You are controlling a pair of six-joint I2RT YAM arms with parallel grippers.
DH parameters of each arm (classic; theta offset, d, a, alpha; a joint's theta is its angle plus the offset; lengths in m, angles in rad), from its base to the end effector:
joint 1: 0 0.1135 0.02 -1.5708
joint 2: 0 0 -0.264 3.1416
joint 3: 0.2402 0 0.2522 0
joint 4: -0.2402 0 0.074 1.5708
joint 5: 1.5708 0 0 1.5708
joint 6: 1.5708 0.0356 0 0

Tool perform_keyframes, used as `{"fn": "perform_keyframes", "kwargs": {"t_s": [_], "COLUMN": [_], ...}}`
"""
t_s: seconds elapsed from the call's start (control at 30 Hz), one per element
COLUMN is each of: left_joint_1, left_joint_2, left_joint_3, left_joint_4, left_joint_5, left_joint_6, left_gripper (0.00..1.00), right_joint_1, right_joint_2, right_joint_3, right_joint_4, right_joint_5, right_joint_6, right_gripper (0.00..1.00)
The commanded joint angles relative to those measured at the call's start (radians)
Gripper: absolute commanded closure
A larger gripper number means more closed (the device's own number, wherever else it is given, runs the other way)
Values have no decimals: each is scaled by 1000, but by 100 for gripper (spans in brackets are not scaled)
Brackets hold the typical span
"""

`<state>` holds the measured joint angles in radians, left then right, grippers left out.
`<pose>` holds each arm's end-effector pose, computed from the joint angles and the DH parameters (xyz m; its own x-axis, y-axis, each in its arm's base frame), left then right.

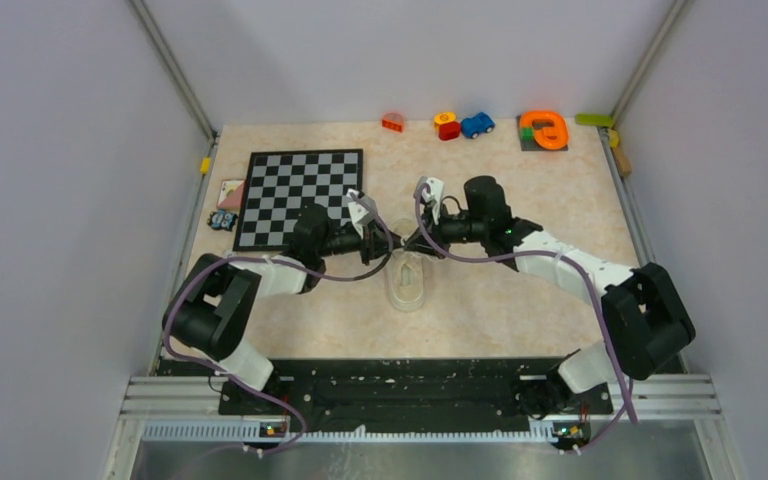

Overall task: Tie the shoes
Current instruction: Cross the shoelace with the shoelace.

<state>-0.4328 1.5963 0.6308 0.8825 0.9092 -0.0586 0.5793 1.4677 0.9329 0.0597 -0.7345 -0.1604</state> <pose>0.2705 -0.1559 0.2022 -0.1320 0.0214 -0.9910 0.9654 0.2296 -0.1237 0.2576 0.1970 0.2569 -0.2333 -0.2943 -0.9268 -0.9546 0.2510 0.1606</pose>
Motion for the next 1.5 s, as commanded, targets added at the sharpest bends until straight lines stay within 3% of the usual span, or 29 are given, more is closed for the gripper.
{"fn": "perform_keyframes", "kwargs": {"t_s": [0.0,0.27,0.57,0.67,0.83,0.97,1.17,1.47], "left_joint_1": [-3,-2,-1,-1,-1,-1,-1,-1], "left_joint_2": [-9,-25,-41,-40,-63,-77,-88,-96], "left_joint_3": [25,22,26,32,26,16,10,6], "left_joint_4": [59,-4,-77,-76,-92,-95,-101,-109], "left_joint_5": [24,-19,-105,-101,-119,-121,-126,-133], "left_joint_6": [49,68,63,62,38,43,47,49], "left_gripper": [100,100,100,100,100,100,100,100], "right_joint_1": [-9,-70,-180,-181,-232,-223,-143,-76], "right_joint_2": [11,-87,-260,-230,-136,-82,94,292], "right_joint_3": [49,-53,-324,-313,-287,-204,60,266], "right_joint_4": [28,134,389,302,239,126,-187,-340], "right_joint_5": [-44,13,140,208,374,487,639,662], "right_joint_6": [-2,67,245,228,501,536,319,180], "right_gripper": [100,72,51,50,49,45,46,46]}}
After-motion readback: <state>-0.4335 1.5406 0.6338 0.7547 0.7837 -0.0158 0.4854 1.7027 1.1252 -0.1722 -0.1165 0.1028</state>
